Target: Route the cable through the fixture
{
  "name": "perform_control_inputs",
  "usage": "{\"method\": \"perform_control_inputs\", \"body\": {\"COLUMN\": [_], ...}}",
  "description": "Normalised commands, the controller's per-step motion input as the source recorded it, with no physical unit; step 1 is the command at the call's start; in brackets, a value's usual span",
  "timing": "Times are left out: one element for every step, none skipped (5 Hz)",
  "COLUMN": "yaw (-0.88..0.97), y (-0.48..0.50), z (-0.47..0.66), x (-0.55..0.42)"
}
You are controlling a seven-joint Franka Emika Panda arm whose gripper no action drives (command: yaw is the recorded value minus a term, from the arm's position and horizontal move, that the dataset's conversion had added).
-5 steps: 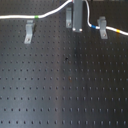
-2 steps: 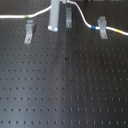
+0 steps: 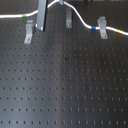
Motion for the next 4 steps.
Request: {"method": "perform_control_inputs", "body": {"yaw": [0.0, 0.0, 0.0, 0.0], "y": [-0.05, 0.05, 0.071, 0.134], "z": [0.27, 0.28, 0.41, 0.49], "x": [-0.017, -0.1, -0.085, -0.084]}}
